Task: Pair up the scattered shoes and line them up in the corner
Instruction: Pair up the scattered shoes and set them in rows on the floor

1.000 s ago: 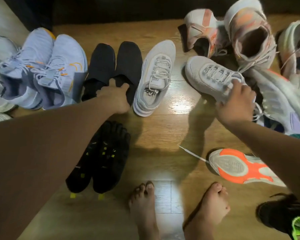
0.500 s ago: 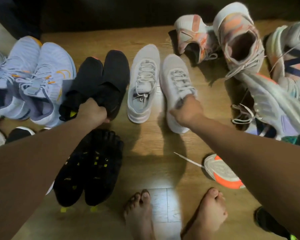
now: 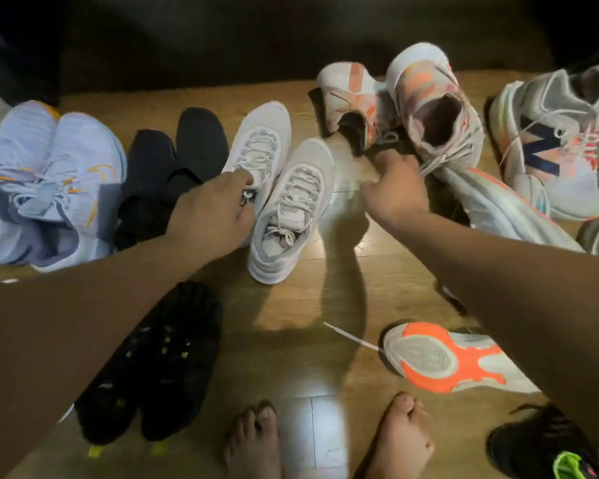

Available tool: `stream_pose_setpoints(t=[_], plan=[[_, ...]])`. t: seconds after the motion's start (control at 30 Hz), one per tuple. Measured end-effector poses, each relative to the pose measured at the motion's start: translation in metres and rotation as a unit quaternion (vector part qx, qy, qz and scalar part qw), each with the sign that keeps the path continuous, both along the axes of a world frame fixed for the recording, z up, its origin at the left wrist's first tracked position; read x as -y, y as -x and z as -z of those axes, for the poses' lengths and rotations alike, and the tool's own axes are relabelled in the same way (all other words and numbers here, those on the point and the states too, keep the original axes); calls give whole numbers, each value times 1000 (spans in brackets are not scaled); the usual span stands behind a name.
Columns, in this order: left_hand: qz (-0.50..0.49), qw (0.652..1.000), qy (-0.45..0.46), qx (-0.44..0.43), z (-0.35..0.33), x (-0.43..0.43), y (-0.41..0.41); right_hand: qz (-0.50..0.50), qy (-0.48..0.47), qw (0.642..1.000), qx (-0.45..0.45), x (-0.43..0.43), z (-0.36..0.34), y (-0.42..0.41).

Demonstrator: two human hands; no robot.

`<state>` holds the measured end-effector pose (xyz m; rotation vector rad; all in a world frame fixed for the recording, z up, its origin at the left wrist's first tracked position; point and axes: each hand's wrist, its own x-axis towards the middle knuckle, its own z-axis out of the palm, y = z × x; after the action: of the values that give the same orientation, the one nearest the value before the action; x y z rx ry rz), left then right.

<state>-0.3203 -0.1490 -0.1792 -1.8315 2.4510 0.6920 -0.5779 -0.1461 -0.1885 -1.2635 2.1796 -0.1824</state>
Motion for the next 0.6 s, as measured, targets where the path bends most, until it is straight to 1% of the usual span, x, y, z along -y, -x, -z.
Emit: stream_pose_setpoints(t=[0.07, 0.13, 0.17, 0.23, 0.27, 0.3, 0.33, 0.37, 0.4, 0.47, 0.5, 0.6], plan=[[40, 999, -6, -31, 0, 10, 28, -72, -4, 995, -72, 14, -4, 29], [80, 995, -14, -56, 5, 21, 57, -159, -31, 977, -141, 21, -1, 47], [98, 992, -12, -74, 8, 27, 72, -184, -20, 968, -168, 23, 1, 55], [120, 987, -4, -103, 21, 45, 106, -177, 40, 962, -205, 30, 4, 75], [106, 988, -27, -106, 27, 54, 123, -158, 71, 963, -208, 34, 7, 87], [73, 990, -65, -104, 36, 63, 142, -117, 104, 969, -194, 38, 13, 102], [28, 989, -100, -109, 46, 73, 163, -57, 138, 976, -159, 45, 18, 117], [-24, 984, -127, -122, 56, 81, 184, 0, 168, 980, -110, 52, 24, 132], [-77, 977, -143, -137, 66, 87, 204, 21, 183, 981, -66, 59, 31, 144], [-160, 962, -148, -164, 87, 95, 233, -18, 172, 984, -35, 67, 51, 154], [-182, 958, -138, -174, 98, 99, 241, -31, 172, 984, -28, 70, 61, 155], [-199, 960, -82, -178, 112, 123, 242, -15, 208, 978, -3, 78, 71, 152]])
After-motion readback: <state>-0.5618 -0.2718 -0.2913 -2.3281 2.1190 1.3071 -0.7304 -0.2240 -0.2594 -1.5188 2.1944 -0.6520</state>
